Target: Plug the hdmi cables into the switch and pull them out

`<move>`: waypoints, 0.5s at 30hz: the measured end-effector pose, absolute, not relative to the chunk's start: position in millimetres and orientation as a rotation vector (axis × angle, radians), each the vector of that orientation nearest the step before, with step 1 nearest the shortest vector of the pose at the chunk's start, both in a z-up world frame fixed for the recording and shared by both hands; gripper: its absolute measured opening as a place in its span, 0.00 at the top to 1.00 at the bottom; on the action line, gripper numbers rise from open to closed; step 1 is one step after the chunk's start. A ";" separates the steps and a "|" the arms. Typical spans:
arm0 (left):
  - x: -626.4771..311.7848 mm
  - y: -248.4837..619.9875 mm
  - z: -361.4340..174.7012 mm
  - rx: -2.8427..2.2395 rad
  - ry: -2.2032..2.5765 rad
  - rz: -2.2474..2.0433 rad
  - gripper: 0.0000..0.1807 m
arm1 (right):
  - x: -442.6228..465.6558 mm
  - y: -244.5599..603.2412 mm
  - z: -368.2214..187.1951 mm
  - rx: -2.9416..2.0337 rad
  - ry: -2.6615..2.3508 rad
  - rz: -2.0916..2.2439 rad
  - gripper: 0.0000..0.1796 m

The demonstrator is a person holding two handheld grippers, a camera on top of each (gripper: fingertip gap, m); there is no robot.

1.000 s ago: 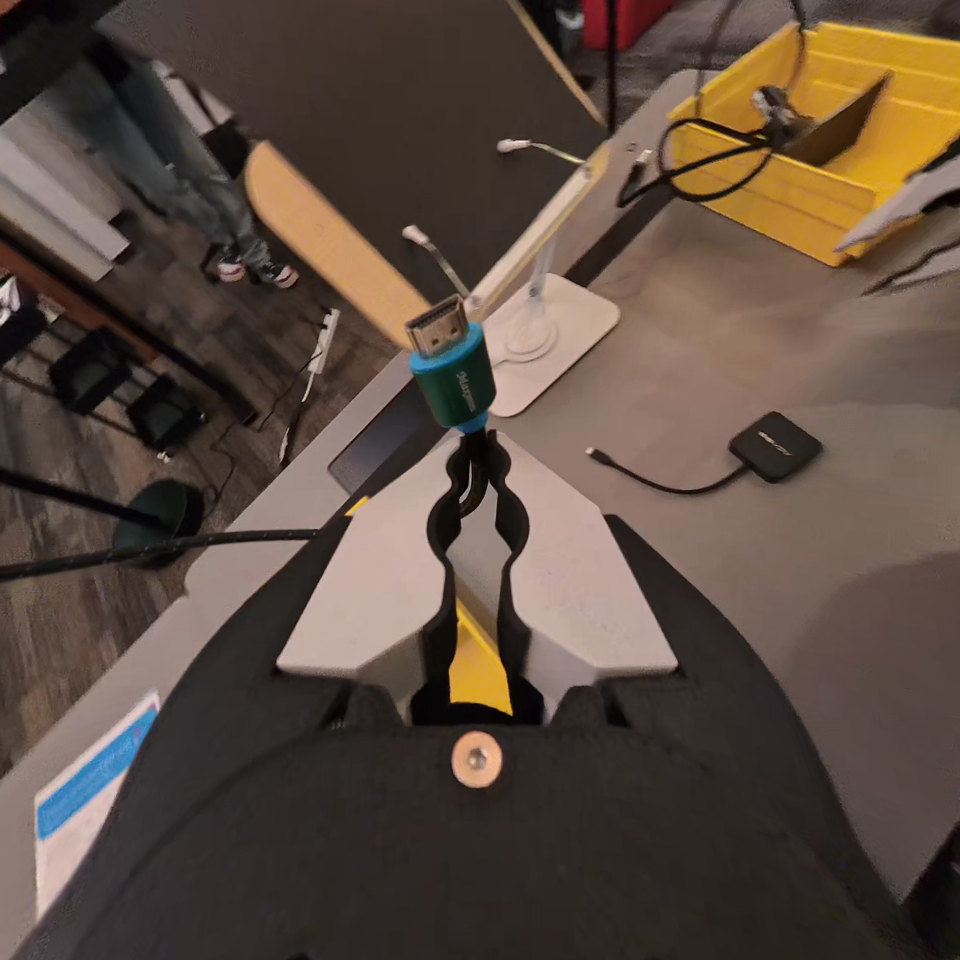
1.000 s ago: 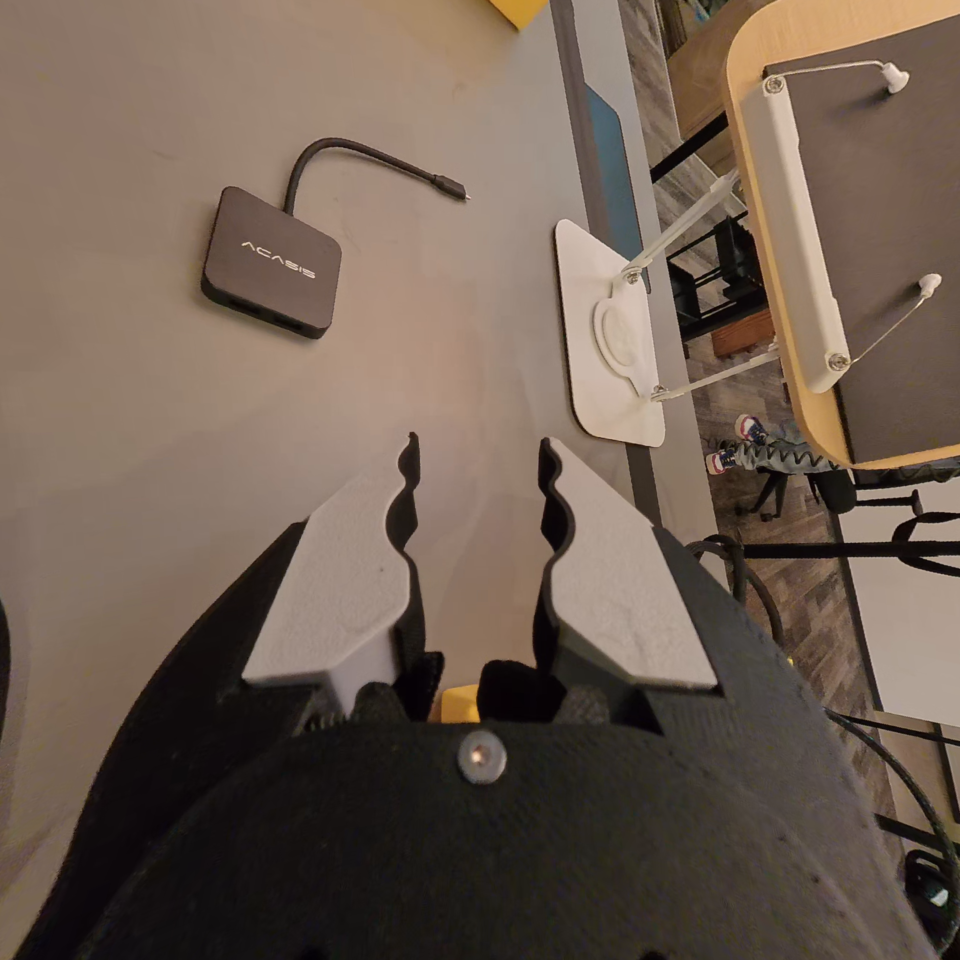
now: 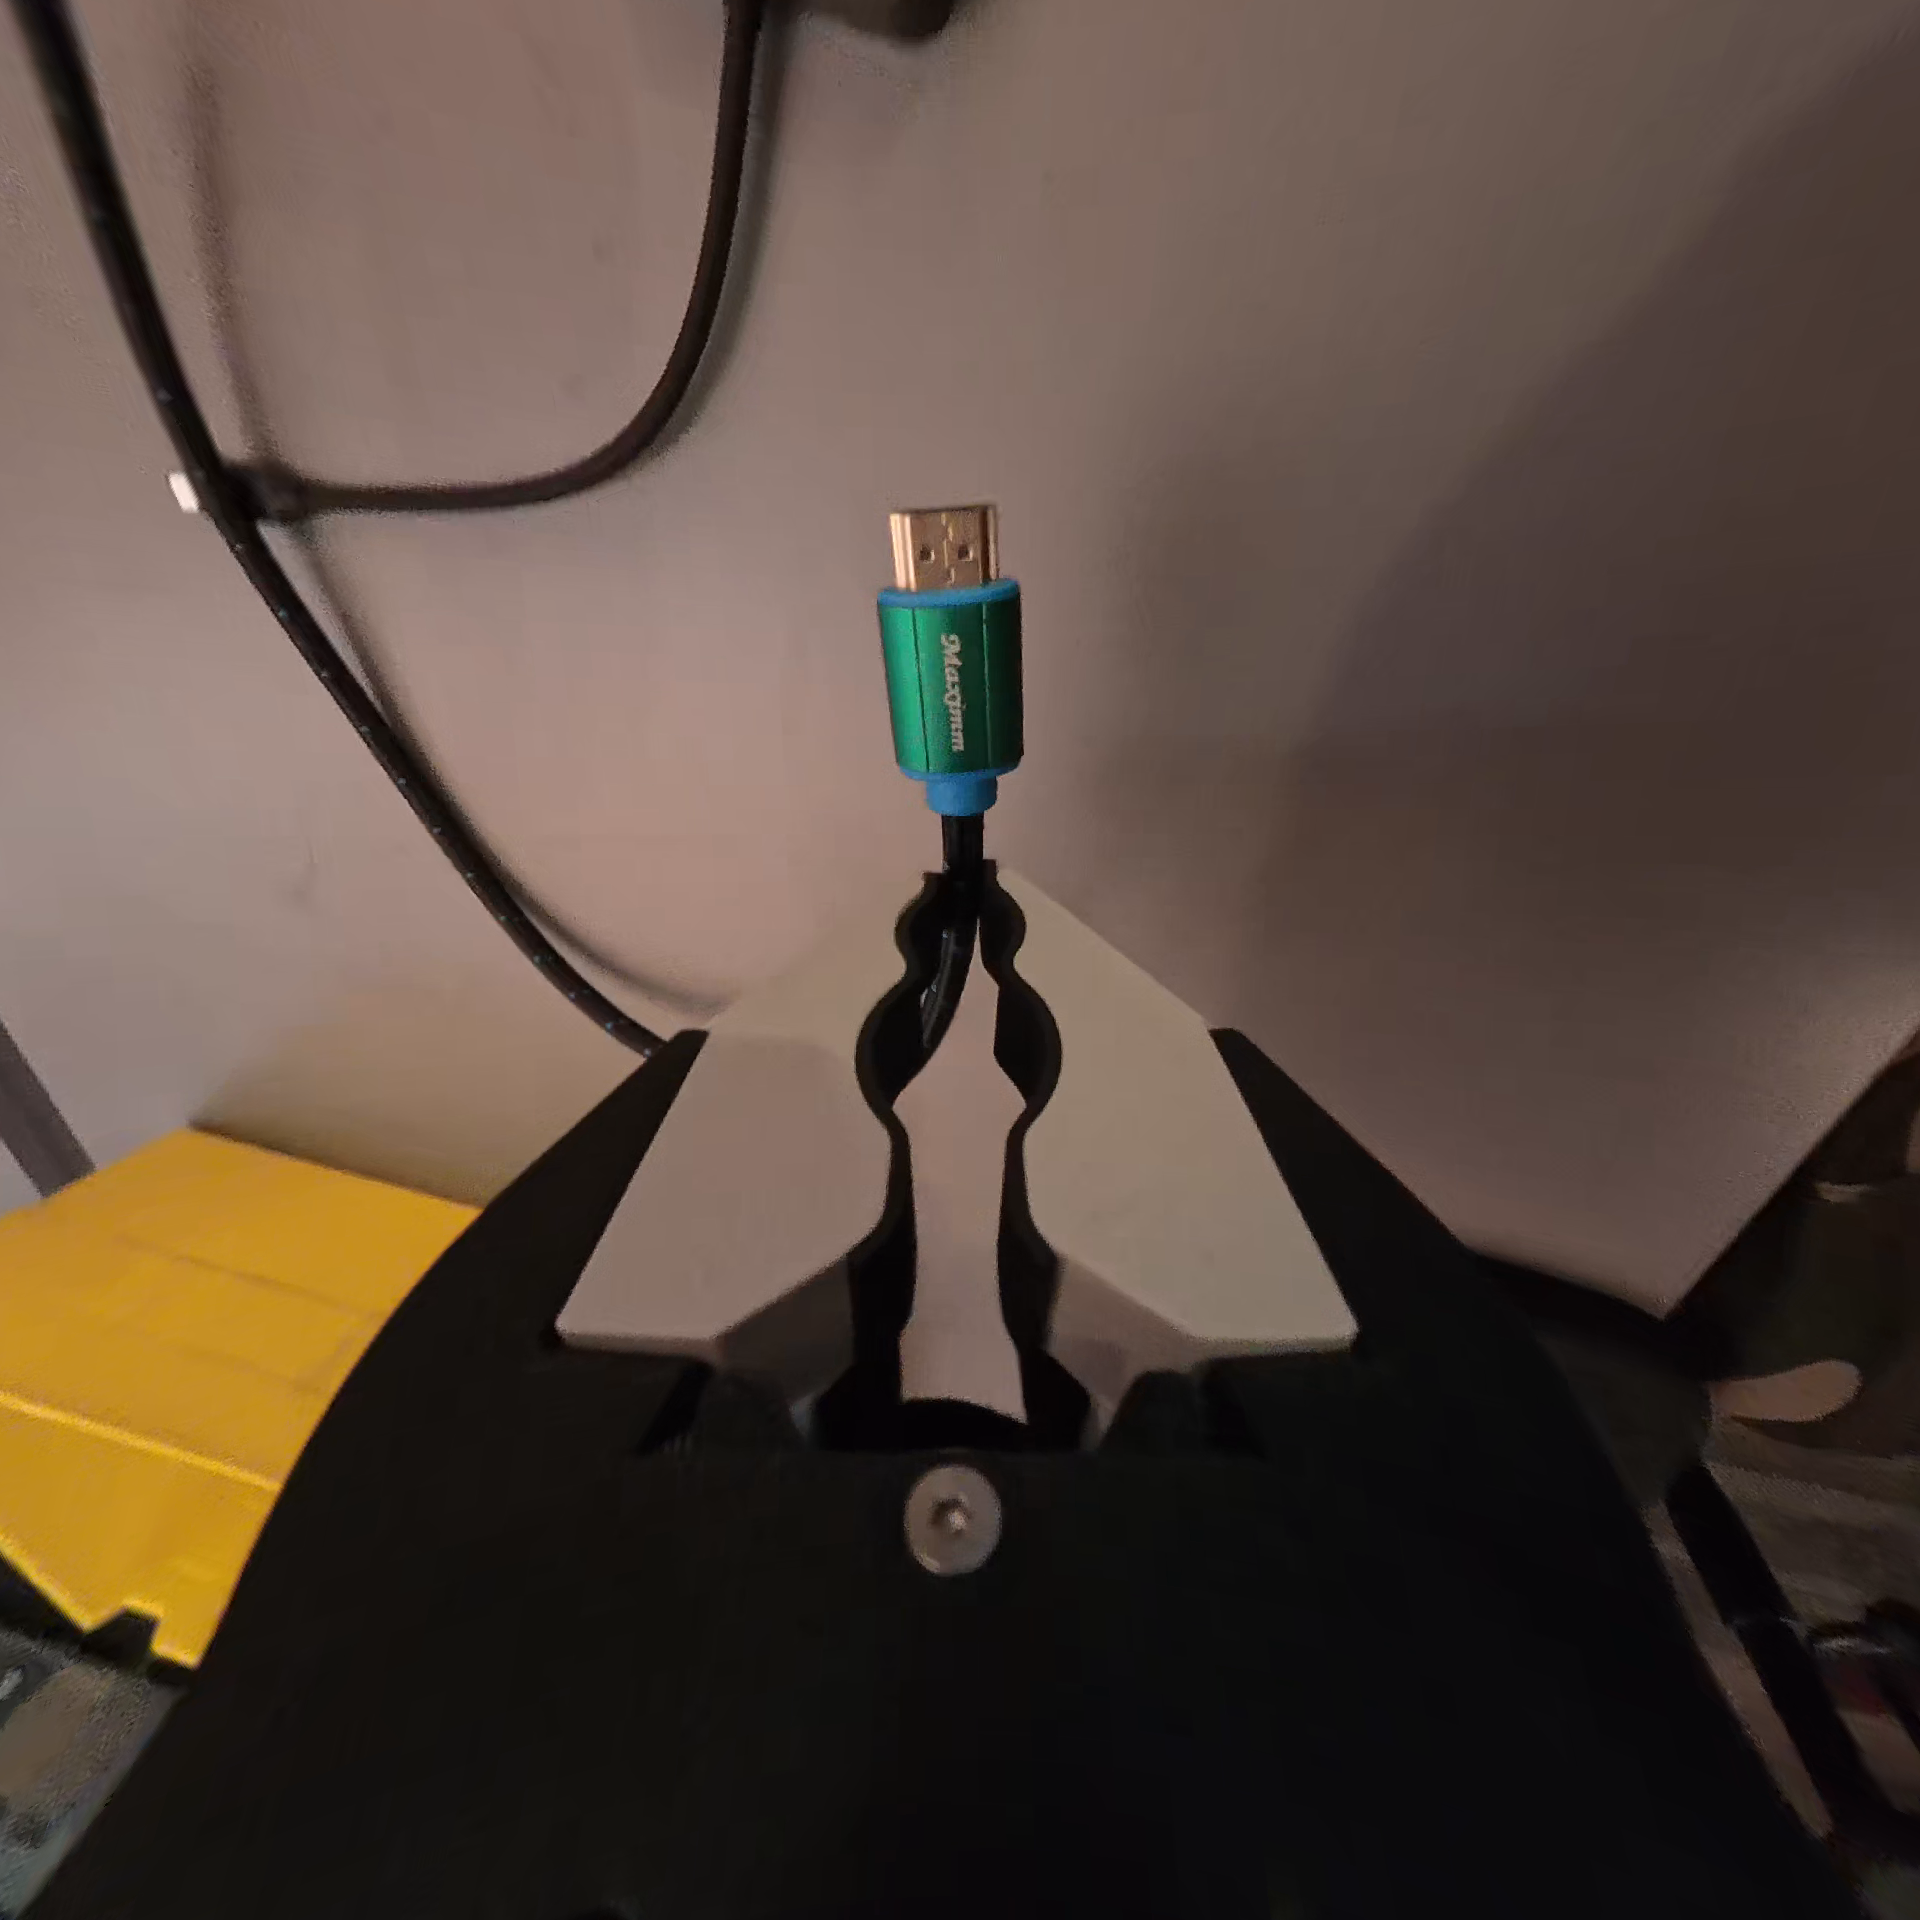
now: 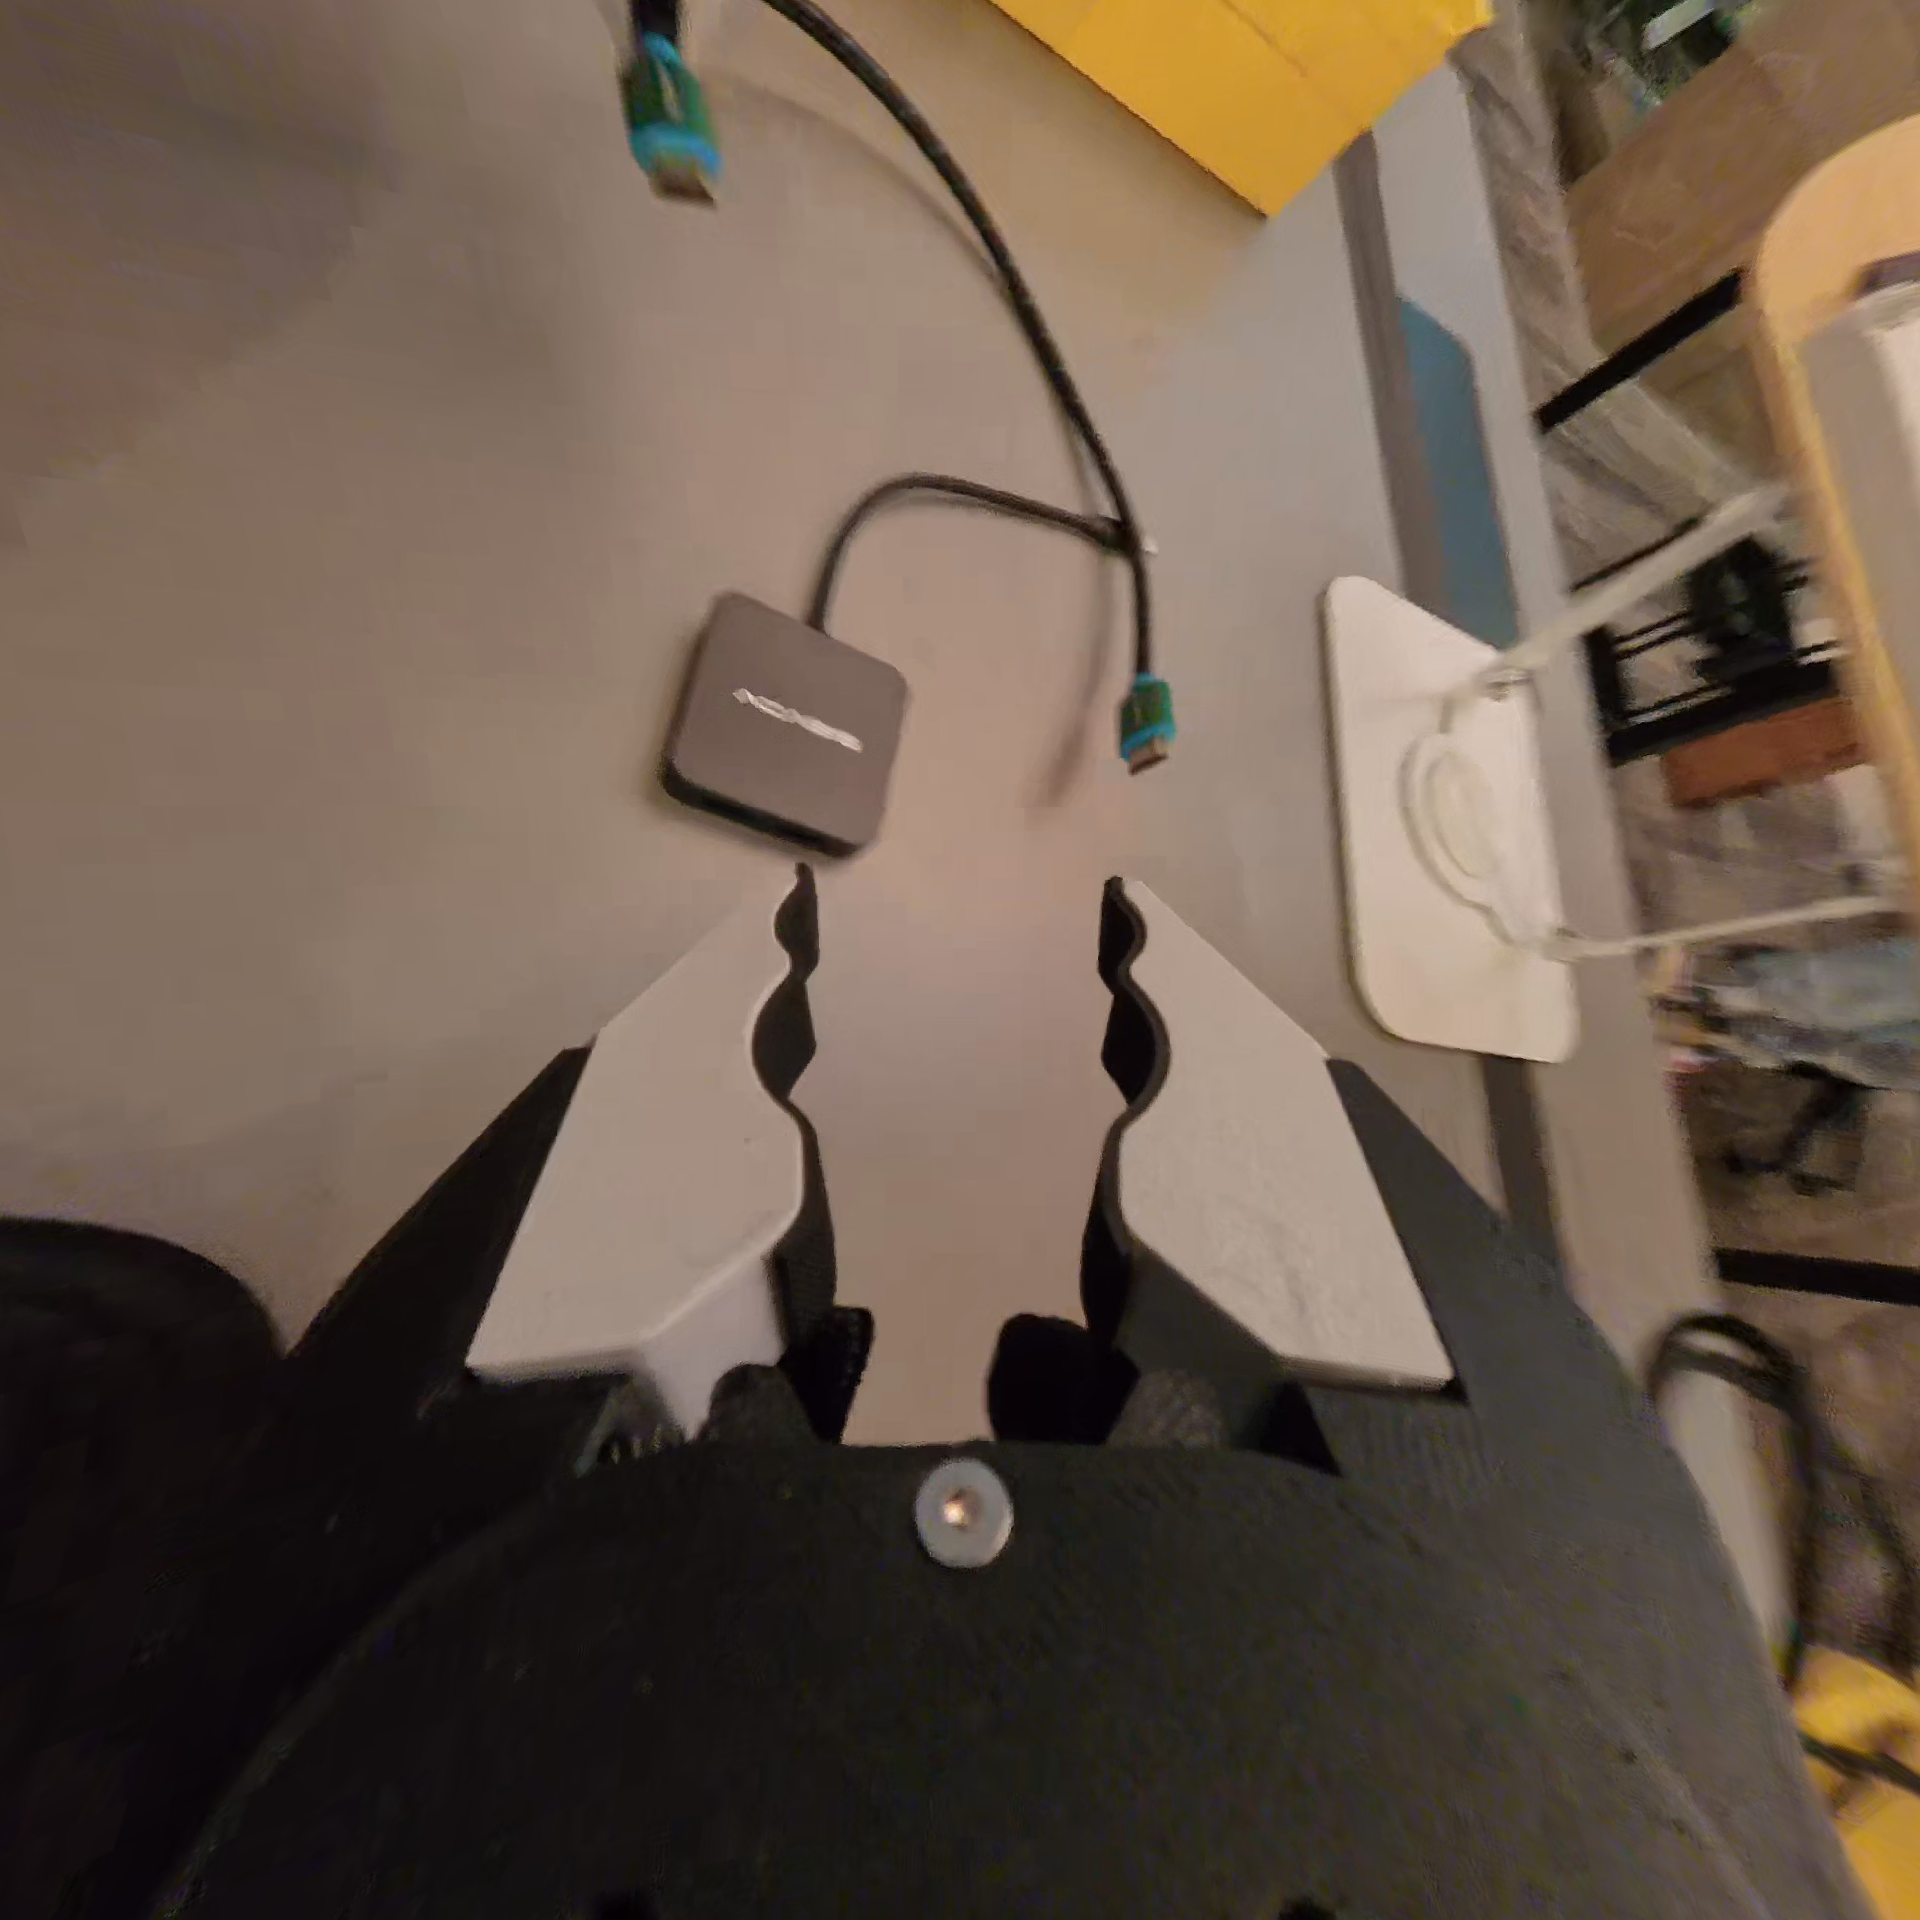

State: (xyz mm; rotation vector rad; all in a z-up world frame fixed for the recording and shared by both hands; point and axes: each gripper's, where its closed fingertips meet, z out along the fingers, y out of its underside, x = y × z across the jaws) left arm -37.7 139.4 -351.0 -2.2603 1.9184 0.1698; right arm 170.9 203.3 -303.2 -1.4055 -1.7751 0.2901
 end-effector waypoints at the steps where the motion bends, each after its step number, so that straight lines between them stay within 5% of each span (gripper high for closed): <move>1: -41.6 140.5 -352.0 -2.284 1.884 0.172 0.98 | 163.3 197.2 -307.0 -1.437 -1.778 0.350 0.69; 15: -59.3 127.3 -390.4 -2.481 1.580 -0.010 0.97 | 109.3 187.9 -371.4 -1.717 -1.874 0.473 0.53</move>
